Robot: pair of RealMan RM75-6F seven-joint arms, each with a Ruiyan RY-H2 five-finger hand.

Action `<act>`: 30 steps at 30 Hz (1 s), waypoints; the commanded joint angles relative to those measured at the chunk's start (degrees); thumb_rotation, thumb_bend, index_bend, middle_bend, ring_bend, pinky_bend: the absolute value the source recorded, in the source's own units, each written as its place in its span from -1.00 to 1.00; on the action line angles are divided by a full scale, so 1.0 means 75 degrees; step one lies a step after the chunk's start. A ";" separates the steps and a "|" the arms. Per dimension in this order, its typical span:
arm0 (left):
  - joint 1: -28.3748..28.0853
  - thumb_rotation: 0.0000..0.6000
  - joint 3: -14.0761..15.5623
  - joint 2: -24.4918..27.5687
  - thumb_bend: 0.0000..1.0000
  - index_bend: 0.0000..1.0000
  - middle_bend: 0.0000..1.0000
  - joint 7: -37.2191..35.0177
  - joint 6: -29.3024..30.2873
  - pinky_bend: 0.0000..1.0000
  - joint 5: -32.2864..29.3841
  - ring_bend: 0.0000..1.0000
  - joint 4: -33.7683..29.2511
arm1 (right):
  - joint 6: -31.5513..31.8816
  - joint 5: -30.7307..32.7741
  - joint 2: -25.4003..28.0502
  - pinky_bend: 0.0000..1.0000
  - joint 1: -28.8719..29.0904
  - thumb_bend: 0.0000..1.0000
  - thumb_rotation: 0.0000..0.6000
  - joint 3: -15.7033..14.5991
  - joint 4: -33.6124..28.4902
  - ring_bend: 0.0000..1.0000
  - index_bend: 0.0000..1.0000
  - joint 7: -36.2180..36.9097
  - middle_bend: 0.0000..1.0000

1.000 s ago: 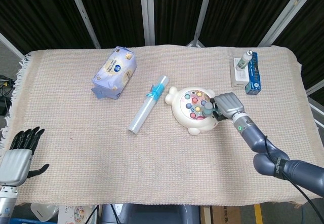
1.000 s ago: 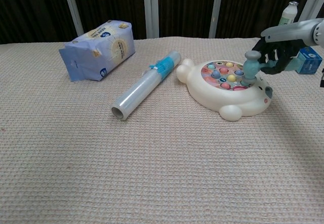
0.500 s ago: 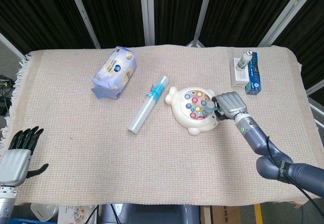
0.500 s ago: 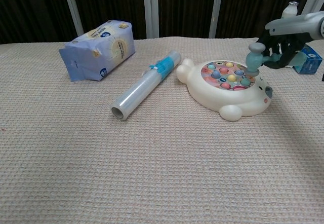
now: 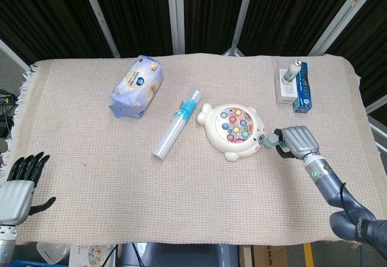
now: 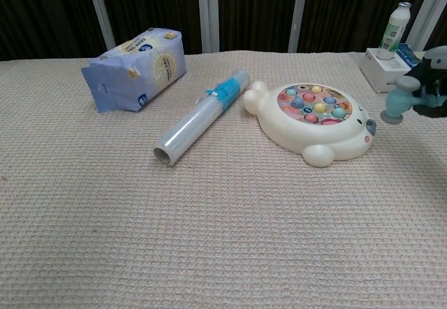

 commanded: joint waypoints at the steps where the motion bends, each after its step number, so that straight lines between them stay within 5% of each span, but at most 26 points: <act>1: 0.0021 1.00 0.0019 0.0016 -0.69 -1.00 -1.00 0.0077 0.0040 -1.00 0.0042 -1.00 -0.0070 | 0.0198 -0.0734 -0.0521 -0.09 -0.0464 0.56 1.00 -0.0224 0.0889 0.13 0.88 0.0933 0.62; 13: 0.0088 1.00 0.0043 0.0080 -0.69 -1.00 -1.00 0.0330 0.0139 -1.00 0.0088 -1.00 -0.0301 | 0.0120 -0.1595 -0.1297 -0.37 -0.0855 0.56 1.00 -0.0340 0.2533 -0.11 0.56 0.2510 0.35; 30: 0.0097 1.00 0.0025 0.0079 -0.69 -1.00 -1.00 0.0445 0.0141 -1.00 0.0090 -1.00 -0.0383 | -0.0249 -0.1822 -0.1369 -0.52 -0.0954 0.25 1.00 -0.0238 0.2950 -0.33 0.24 0.3057 0.11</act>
